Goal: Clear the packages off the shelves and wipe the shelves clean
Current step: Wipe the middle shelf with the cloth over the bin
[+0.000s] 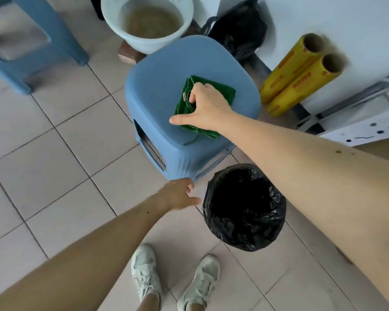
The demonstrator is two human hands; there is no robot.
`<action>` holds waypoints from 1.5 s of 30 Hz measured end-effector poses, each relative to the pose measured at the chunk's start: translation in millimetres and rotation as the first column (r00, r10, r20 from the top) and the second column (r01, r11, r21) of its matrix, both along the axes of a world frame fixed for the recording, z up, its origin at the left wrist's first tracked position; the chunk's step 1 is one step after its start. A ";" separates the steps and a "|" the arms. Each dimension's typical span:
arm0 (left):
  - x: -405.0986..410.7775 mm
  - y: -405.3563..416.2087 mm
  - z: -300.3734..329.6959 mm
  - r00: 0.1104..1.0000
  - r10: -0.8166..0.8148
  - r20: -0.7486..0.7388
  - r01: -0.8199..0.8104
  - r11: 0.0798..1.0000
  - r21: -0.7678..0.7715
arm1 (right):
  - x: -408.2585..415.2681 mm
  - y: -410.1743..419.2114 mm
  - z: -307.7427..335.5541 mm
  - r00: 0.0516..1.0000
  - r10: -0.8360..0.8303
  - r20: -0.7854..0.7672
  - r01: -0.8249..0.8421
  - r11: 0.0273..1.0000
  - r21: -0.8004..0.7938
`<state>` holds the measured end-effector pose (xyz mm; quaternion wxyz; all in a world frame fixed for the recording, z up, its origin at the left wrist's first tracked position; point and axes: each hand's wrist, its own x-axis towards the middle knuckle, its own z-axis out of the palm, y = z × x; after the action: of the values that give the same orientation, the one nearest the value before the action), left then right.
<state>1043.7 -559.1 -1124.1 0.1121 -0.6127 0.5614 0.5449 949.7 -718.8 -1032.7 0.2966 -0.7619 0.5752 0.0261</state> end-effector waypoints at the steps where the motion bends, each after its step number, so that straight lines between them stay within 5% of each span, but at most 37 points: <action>1: -4.3 3.5 -10.9 0.999 0.028 -0.017 -0.028 1.000 0.012 | 2.6 0.1 -3.8 1.000 -0.007 -0.011 0.007 1.000 -0.021; 12: -84.9 37.5 -115.0 0.971 0.241 -0.004 -0.238 0.961 0.143 | -4.2 -6.3 -43.1 0.998 0.020 0.058 -0.006 0.972 -0.236; 21: -88.4 43.0 -124.0 0.888 0.460 0.020 -0.459 0.879 0.132 | -8.9 -7.5 -44.1 0.989 0.022 0.145 0.011 0.974 -0.228; 28: -44.9 41.5 -53.4 0.943 0.306 0.132 -0.315 0.948 0.051 | -21.1 -4.2 -17.1 0.994 0.040 0.102 -0.030 0.994 -0.103; 36: -22.0 25.2 70.8 0.959 0.222 0.177 -0.227 0.974 0.009 | -74.4 18.9 83.5 0.967 -0.213 0.138 0.177 0.955 0.238; 45: -43.4 10.1 221.3 0.974 0.181 0.137 -0.177 0.983 -0.043 | -130.5 70.1 241.9 0.728 -0.614 0.304 0.420 0.750 0.511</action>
<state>1000.3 -549.0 -902.8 0.0923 -0.6990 0.5030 0.4998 819.2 -648.7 -790.8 0.5692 -0.4704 0.6638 -0.1188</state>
